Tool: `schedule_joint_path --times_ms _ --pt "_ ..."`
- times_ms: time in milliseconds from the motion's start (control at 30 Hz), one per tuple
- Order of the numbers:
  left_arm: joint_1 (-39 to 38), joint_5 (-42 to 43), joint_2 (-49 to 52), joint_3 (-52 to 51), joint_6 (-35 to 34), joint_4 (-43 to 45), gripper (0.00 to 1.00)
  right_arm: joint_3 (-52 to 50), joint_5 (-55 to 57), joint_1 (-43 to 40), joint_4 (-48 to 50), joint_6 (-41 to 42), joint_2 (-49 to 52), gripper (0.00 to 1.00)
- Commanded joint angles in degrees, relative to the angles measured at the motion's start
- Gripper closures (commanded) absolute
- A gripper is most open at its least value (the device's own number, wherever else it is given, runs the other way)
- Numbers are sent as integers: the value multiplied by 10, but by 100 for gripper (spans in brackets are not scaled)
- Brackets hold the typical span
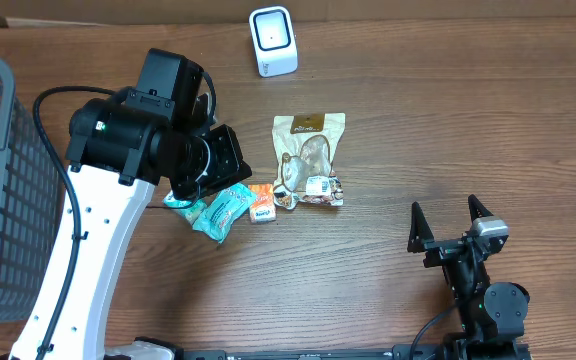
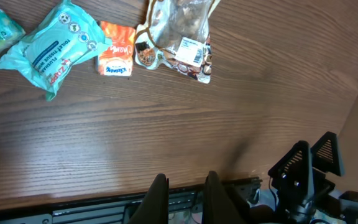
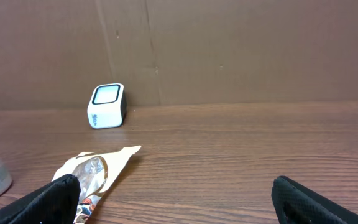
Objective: Scan the item barcode
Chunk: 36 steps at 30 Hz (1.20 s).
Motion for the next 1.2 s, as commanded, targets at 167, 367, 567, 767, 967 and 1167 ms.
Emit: schedule_joint_path --times_ms 167,367,567,767,967,1167 --pt "0 12 -2 10 -12 3 96 -6 -1 -2 2 2 -5 0" --pt "0 11 -2 10 -12 8 96 -6 -1 -2 2 2 -5 0" --pt "1 11 -2 10 -12 9 96 -6 -1 -2 2 2 -5 0" --pt "12 -28 -2 10 -12 11 96 -6 -1 -2 2 2 -5 0" --pt "36 -38 -2 10 -16 12 96 -6 -1 -2 2 2 -5 0" --pt "75 -40 -2 9 -16 18 96 -6 -1 -2 2 2 -5 0"
